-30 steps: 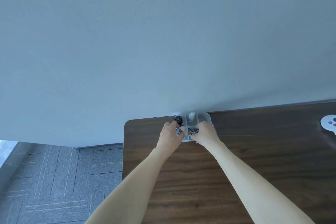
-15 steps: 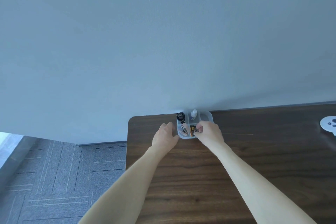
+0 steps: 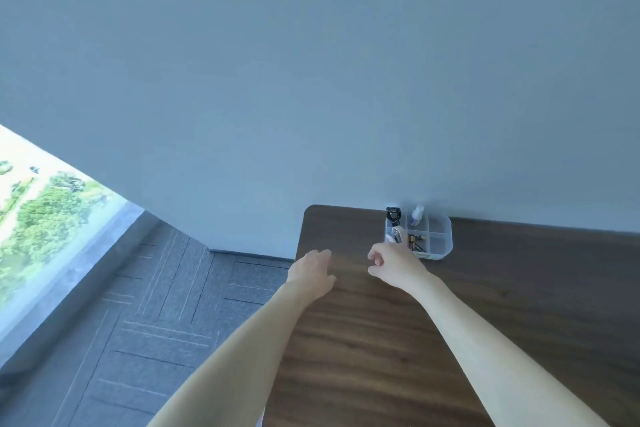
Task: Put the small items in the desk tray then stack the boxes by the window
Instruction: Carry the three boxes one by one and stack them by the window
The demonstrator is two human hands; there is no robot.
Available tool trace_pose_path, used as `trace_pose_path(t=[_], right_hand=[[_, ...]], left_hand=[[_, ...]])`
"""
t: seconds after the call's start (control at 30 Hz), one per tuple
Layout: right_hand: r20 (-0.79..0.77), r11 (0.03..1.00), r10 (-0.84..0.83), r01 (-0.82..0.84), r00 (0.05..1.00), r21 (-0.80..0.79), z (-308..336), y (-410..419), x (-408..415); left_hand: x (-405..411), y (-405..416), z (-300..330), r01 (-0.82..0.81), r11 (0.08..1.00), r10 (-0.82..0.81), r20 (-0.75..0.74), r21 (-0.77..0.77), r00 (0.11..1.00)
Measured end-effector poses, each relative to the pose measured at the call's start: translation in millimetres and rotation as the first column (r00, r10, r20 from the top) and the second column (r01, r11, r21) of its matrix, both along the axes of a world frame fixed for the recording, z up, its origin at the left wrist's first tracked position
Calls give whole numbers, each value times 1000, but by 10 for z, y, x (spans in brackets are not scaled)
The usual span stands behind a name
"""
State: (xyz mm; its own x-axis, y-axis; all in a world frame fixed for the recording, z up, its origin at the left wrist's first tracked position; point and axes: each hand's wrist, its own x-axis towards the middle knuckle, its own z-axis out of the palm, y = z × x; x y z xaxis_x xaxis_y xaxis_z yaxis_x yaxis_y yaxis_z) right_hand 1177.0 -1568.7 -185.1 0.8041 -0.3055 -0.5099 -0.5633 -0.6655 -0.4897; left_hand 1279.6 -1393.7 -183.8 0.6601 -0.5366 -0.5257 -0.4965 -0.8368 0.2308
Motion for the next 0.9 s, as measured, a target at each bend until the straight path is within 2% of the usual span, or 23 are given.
trace_pose_path(t=[0.1,0.3,0.47,0.73,0.9], right_hand=[[-22,992,123,-123,992,-3,27,348,147],[-21,964,266,-266,964,-11,200,1200,302],[-49,904,424,-426,904,-41,360,2157,369],[-86,754,643,-649,761,-104,694,4546,252],[-93,585,798,-803,595,-114,901,6486,35]], left_hand=[[-22,420,45,-80,997,80,-6,17,997],[-144,1432,157,-250,968,250,5,2,968],[-288,2490,275,-372,927,373,36,-41,927],[-928,4842,433,-526,847,532,96,-84,841],[-1741,6729,534,-746,662,749,60,-67,660]])
